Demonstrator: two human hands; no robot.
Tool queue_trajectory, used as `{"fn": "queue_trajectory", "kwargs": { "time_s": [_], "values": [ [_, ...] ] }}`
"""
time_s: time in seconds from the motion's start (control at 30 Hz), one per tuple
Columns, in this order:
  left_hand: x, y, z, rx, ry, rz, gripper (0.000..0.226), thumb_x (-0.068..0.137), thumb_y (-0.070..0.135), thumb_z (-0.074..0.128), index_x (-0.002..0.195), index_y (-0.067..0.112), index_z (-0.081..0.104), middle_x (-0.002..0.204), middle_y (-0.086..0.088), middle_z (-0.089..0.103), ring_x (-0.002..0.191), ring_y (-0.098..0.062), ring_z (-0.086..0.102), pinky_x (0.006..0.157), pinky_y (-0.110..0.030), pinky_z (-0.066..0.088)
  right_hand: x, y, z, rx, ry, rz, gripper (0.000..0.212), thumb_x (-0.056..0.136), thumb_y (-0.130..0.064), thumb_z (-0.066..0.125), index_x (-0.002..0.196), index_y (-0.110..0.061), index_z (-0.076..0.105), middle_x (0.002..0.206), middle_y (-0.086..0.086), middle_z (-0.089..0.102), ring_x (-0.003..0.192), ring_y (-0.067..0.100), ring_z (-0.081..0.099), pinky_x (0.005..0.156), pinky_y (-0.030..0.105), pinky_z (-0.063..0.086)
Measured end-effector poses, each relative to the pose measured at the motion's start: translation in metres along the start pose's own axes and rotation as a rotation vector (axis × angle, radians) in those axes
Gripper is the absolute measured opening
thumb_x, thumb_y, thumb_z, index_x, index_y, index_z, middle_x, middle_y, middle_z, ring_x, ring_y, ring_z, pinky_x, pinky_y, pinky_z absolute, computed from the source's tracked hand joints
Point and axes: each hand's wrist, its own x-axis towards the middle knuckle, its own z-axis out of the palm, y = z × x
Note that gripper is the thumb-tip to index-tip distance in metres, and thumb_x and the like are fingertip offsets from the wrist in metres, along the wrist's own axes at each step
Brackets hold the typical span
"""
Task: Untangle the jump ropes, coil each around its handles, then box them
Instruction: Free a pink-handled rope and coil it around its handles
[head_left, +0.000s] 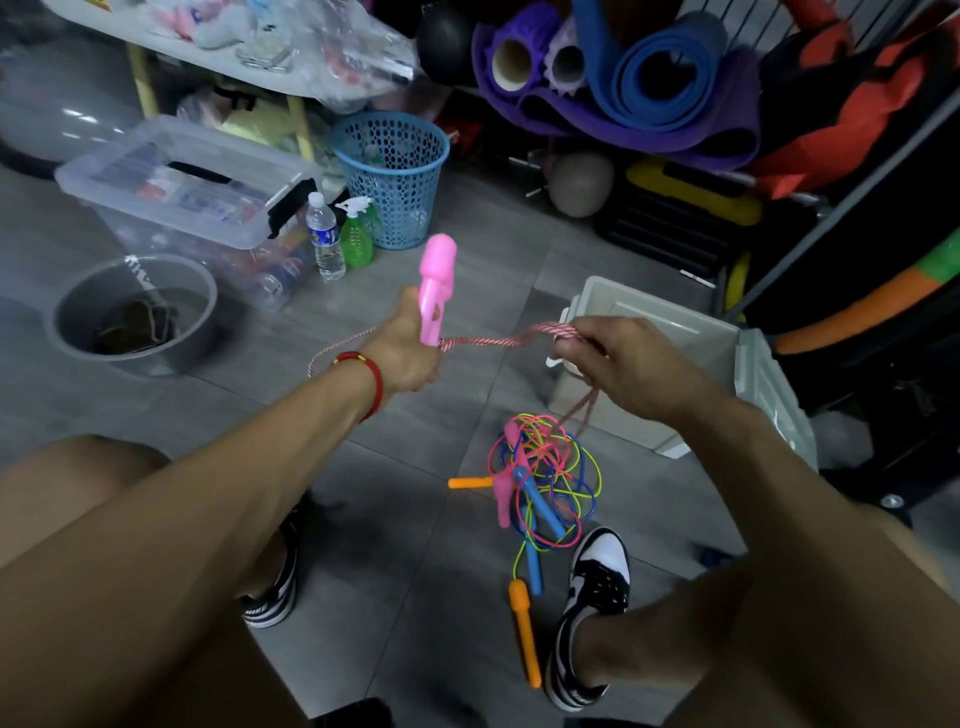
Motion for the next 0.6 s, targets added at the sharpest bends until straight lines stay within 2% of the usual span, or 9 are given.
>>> {"fn": "queue_trajectory", "kwargs": {
  "time_s": [0.07,0.13,0.23,0.3,0.37,0.43,0.47,0.53,0.6],
  "values": [
    [-0.007,0.006,0.005,-0.055,-0.030,0.033,0.054,0.084,-0.013,0.051,0.125,0.019,0.037,0.107,-0.021,0.053,0.074,-0.026,0.053,0.057,-0.036,0.045,0.006,-0.022,-0.014,-0.066,-0.020,-0.116,0.033,0.099,-0.046,0.047,0.098,-0.019,0.066,0.078,-0.006,0.062,0.073,0.016,0.052,0.069,0.030,0.036],
    [-0.013,0.019,0.010,-0.253,-0.081,0.044,0.053,0.087,-0.017,0.050,0.117,0.025,0.043,0.117,-0.019,0.059,0.070,-0.025,0.054,0.054,-0.031,0.044,0.014,-0.036,-0.019,-0.138,-0.033,-0.176,0.028,0.102,-0.041,0.049,0.099,-0.017,0.062,0.086,0.001,0.065,0.085,0.025,0.057,0.073,0.035,0.041],
    [-0.024,0.036,0.013,-0.577,-0.295,0.004,0.048,0.092,-0.018,0.050,0.105,0.028,0.043,0.093,-0.012,0.059,0.063,-0.023,0.053,0.051,-0.028,0.043,0.023,-0.044,-0.018,-0.241,-0.073,-0.167,0.027,0.101,-0.044,0.049,0.102,-0.020,0.061,0.098,0.007,0.068,0.098,0.033,0.060,0.079,0.043,0.048],
    [-0.029,0.036,0.013,-0.593,-0.438,-0.012,0.043,0.093,-0.017,0.049,0.103,0.025,0.045,0.085,-0.011,0.056,0.064,-0.023,0.053,0.048,-0.027,0.041,0.027,-0.043,-0.011,-0.299,-0.076,-0.163,0.031,0.100,-0.047,0.049,0.107,-0.021,0.063,0.105,0.010,0.069,0.102,0.036,0.061,0.079,0.043,0.049],
    [-0.031,0.032,0.015,-0.518,-0.497,-0.037,0.048,0.093,-0.016,0.049,0.112,0.028,0.049,0.090,-0.012,0.060,0.071,-0.024,0.058,0.048,-0.026,0.041,0.026,-0.039,-0.004,-0.312,-0.032,-0.162,0.033,0.098,-0.051,0.051,0.105,-0.022,0.064,0.103,0.010,0.070,0.101,0.035,0.062,0.076,0.039,0.046],
    [-0.031,0.031,0.014,-0.468,-0.475,-0.047,0.055,0.094,-0.016,0.049,0.130,0.025,0.045,0.089,-0.013,0.061,0.072,-0.023,0.060,0.048,-0.026,0.041,0.021,-0.030,0.004,-0.244,0.011,-0.117,0.032,0.094,-0.056,0.053,0.091,-0.025,0.061,0.089,0.008,0.069,0.090,0.034,0.062,0.070,0.036,0.042],
    [-0.030,0.033,0.011,-0.475,-0.453,-0.043,0.056,0.094,-0.016,0.048,0.133,0.024,0.043,0.086,-0.014,0.060,0.068,-0.023,0.058,0.048,-0.026,0.040,0.017,-0.023,0.009,-0.197,0.016,-0.078,0.033,0.092,-0.057,0.054,0.083,-0.025,0.057,0.079,0.006,0.064,0.082,0.032,0.061,0.067,0.036,0.040],
    [-0.029,0.039,0.002,-0.530,-0.430,-0.017,0.050,0.095,-0.015,0.046,0.122,0.027,0.045,0.082,-0.015,0.057,0.063,-0.022,0.055,0.049,-0.026,0.040,0.008,0.000,0.023,-0.068,-0.013,0.029,0.034,0.092,-0.047,0.061,0.074,-0.019,0.053,0.068,0.003,0.056,0.070,0.027,0.054,0.064,0.035,0.039],
    [-0.029,0.044,-0.007,-0.596,-0.446,0.013,0.044,0.095,-0.015,0.046,0.109,0.027,0.046,0.084,-0.016,0.057,0.063,-0.023,0.054,0.052,-0.028,0.039,-0.004,0.027,0.044,0.003,-0.062,0.128,0.030,0.094,-0.031,0.065,0.074,-0.009,0.060,0.071,0.008,0.058,0.070,0.027,0.055,0.067,0.038,0.043]
  ]
}}
